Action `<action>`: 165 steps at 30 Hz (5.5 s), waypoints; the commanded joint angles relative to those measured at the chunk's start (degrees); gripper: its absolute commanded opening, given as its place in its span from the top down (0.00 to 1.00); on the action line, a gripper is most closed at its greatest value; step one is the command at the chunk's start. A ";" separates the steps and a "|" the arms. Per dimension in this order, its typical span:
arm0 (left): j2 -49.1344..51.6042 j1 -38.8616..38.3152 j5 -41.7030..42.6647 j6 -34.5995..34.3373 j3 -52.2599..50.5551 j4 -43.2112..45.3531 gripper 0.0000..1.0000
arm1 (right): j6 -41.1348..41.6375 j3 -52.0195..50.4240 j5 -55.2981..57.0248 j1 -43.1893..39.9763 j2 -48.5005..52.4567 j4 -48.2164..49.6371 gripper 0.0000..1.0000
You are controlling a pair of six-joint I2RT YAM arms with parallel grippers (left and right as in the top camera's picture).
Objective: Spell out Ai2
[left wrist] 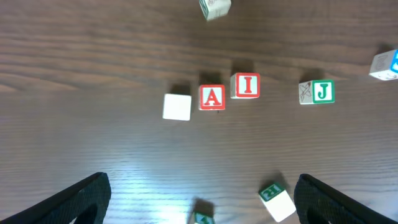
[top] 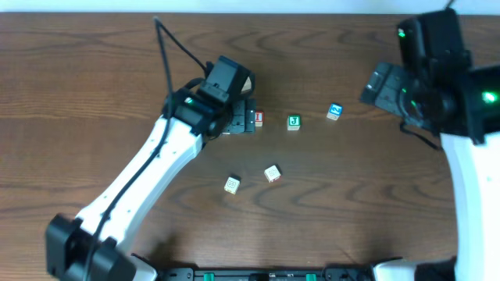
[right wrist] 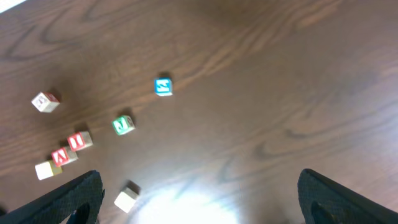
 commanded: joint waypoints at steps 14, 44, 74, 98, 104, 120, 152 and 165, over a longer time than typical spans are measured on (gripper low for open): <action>12.28 0.02 9.53 -3.43 0.00 2.10 0.55 | -2.40 0.35 0.83 -0.72 -4.44 -2.93 0.01; 21.75 0.07 -0.83 -2.27 -0.02 5.09 0.94 | -3.91 0.15 0.83 -0.72 -4.44 -2.93 0.01; 23.26 0.09 -4.66 -1.90 -1.57 8.70 0.94 | -4.11 0.15 0.83 -0.72 -4.46 -2.93 0.01; 26.05 2.67 -10.80 -1.66 -1.57 11.08 0.94 | -4.55 0.15 0.85 -0.72 -4.44 -2.93 0.01; 26.97 5.18 -6.73 0.02 -1.57 12.50 0.94 | -4.57 0.15 0.90 -0.72 -4.44 -2.93 0.01; 26.95 5.66 5.77 2.40 -1.57 14.40 0.94 | -4.55 0.15 1.09 -0.72 -4.44 -2.93 0.01; 26.95 5.70 2.64 2.43 -1.57 17.18 0.65 | -4.55 0.13 1.09 -0.72 -4.44 -2.93 0.01; 26.95 5.70 1.31 2.43 -1.57 17.31 0.58 | -4.55 0.15 1.09 -0.72 -4.44 -2.93 0.01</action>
